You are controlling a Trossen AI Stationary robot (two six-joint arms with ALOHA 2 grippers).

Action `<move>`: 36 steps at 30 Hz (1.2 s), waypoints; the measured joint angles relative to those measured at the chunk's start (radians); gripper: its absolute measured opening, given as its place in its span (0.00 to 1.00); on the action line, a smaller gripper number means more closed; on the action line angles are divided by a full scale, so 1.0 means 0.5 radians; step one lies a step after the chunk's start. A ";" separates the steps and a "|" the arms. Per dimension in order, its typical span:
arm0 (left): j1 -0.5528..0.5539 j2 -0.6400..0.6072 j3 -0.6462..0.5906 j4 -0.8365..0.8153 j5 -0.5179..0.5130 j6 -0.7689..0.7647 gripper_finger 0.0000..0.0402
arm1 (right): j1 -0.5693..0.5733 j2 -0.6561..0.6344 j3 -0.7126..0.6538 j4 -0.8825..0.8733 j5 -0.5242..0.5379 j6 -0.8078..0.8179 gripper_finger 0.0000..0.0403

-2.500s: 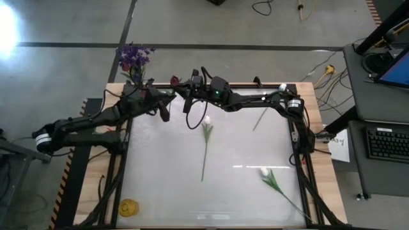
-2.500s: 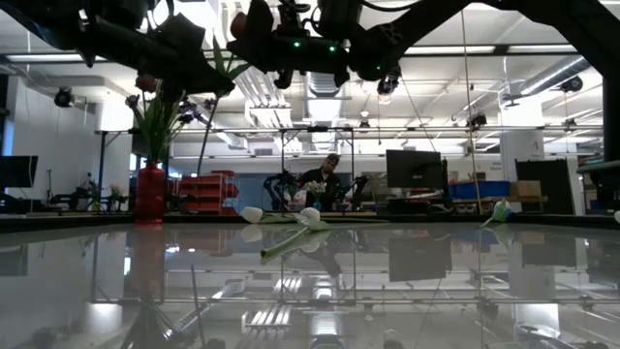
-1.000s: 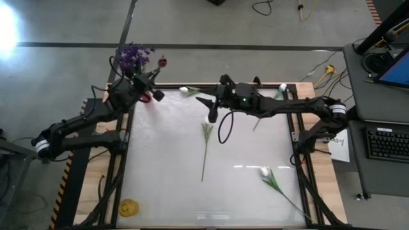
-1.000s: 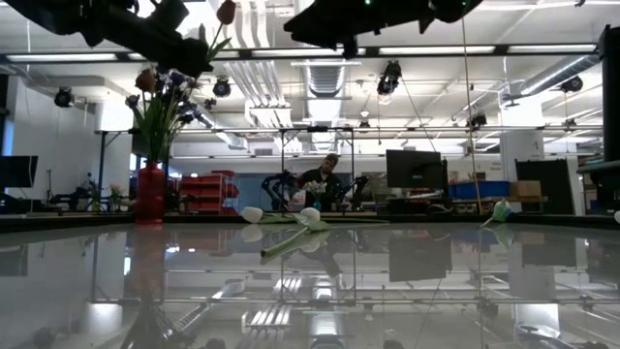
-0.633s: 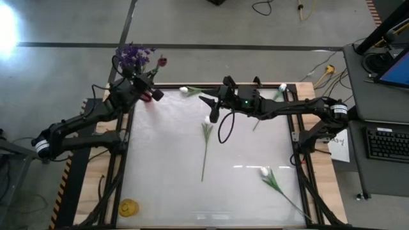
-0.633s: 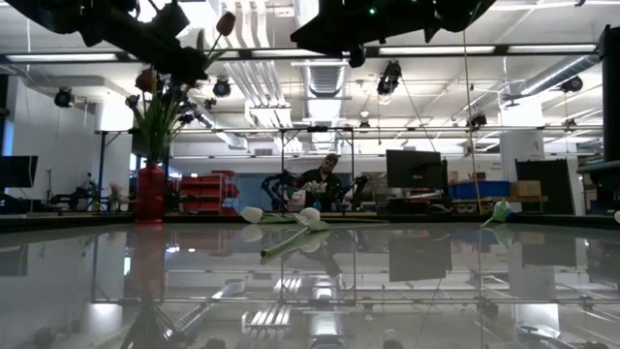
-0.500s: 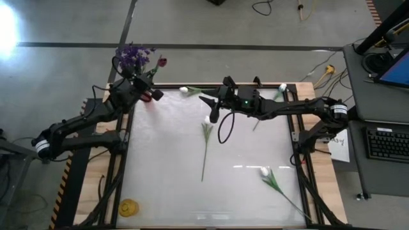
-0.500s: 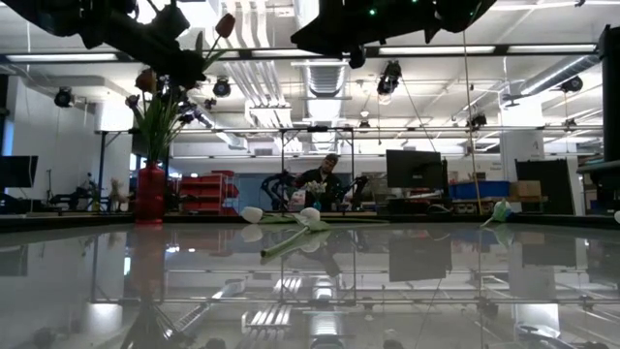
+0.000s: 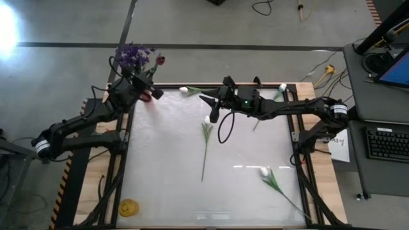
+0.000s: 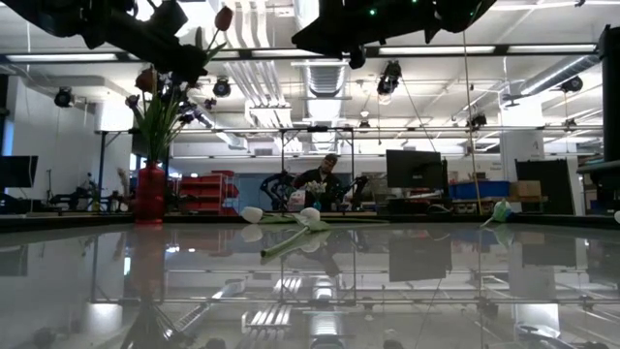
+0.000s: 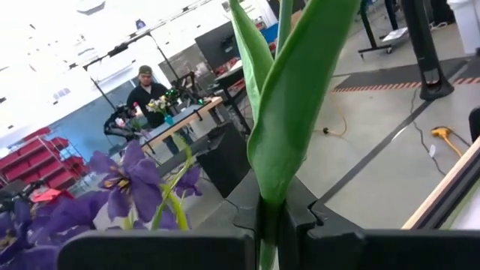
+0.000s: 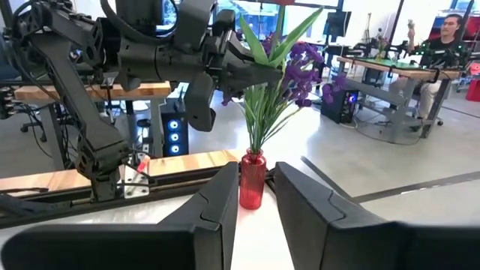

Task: Sort flowers into vase by color
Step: Put the red flower into the red vase

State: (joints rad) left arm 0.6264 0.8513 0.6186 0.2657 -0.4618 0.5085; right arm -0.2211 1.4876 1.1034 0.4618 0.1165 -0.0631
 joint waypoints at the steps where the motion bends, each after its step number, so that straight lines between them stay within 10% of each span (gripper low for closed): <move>1: 0.008 0.002 0.000 0.000 0.000 -0.009 0.00 | 0.000 0.000 0.000 0.000 0.000 -0.001 0.20; 36: 0.087 0.067 -0.079 0.169 -0.365 -0.070 0.00 | 0.000 0.001 0.000 -0.031 0.000 -0.012 0.17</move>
State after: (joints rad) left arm 0.6697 0.8846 0.5793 0.3500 -0.6444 0.4736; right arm -0.2211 1.4879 1.1034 0.4465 0.1165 -0.0692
